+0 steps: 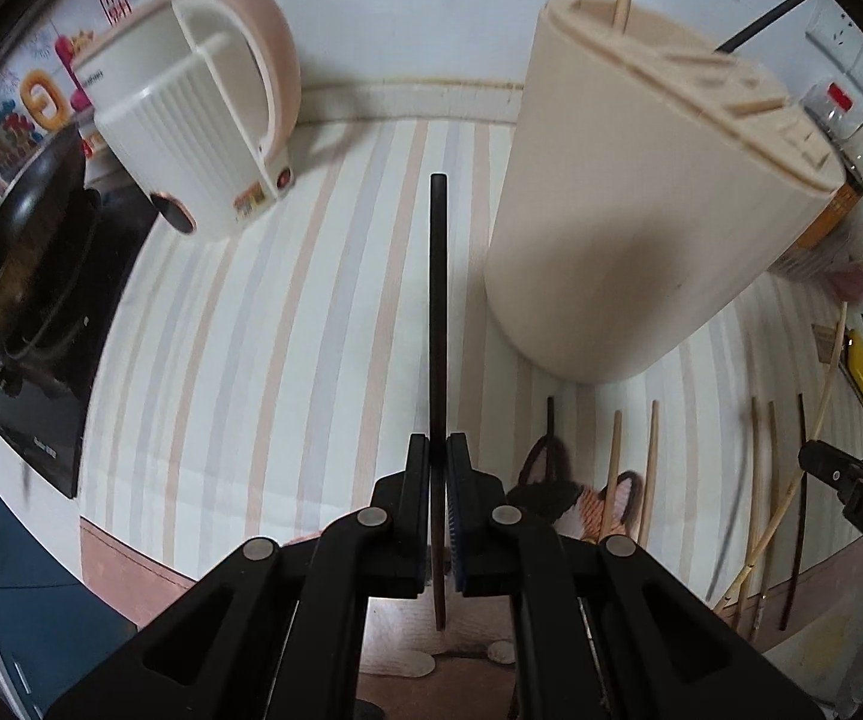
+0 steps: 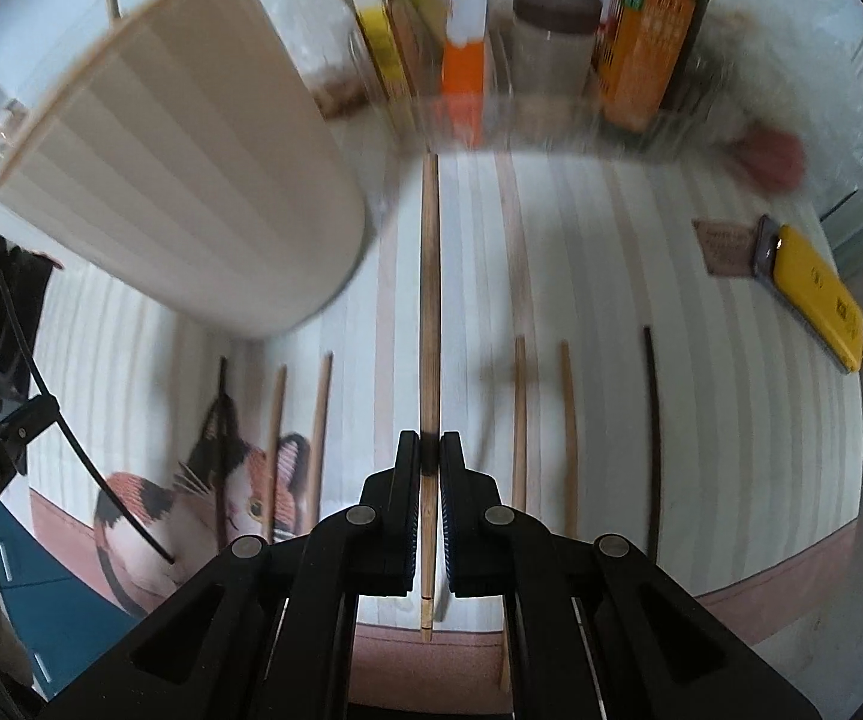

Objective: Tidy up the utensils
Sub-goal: 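Lift both chopsticks upright and lower them into the beige holder, then open both tools to release the chopsticks into the holder, then grasp a wooden chopstick with the right tool while the left tool grasps a black chopstick, then lift both chopsticks upright and carry them over the beige holder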

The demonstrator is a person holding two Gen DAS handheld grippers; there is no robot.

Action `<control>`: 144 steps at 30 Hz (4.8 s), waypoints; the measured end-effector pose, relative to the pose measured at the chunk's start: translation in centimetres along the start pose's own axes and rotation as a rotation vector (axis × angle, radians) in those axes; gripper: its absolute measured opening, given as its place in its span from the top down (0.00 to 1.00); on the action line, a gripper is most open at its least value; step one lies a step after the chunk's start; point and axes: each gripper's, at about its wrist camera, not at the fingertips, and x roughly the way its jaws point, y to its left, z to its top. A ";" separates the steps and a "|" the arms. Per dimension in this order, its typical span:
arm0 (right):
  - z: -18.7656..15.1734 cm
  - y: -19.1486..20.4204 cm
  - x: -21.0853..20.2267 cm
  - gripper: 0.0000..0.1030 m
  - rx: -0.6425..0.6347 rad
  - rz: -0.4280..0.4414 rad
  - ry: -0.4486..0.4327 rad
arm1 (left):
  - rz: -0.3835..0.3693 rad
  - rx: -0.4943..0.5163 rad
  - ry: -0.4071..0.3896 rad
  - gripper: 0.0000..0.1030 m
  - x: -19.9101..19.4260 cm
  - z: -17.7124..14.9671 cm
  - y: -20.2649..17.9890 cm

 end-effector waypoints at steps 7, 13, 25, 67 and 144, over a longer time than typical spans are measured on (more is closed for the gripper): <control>1.0 -0.2 -1.9 0.94 0.023 0.021 -0.053 | 0.022 -0.009 -0.062 0.97 -2.4 0.5 0.1; 1.3 0.2 -3.3 0.94 0.032 0.027 -0.072 | 0.016 -0.030 -0.090 0.97 -4.0 0.7 0.3; 2.8 2.1 -10.1 0.94 0.003 0.113 -0.197 | -0.025 -0.083 -0.205 0.97 -10.0 1.8 1.3; 19.5 9.9 -15.7 0.94 -0.009 0.230 -0.631 | -0.214 -0.052 -0.170 0.97 -12.2 14.5 -2.0; -5.4 -0.5 9.4 0.92 0.044 -0.010 0.236 | -0.007 0.055 0.286 0.95 9.3 -5.5 -5.1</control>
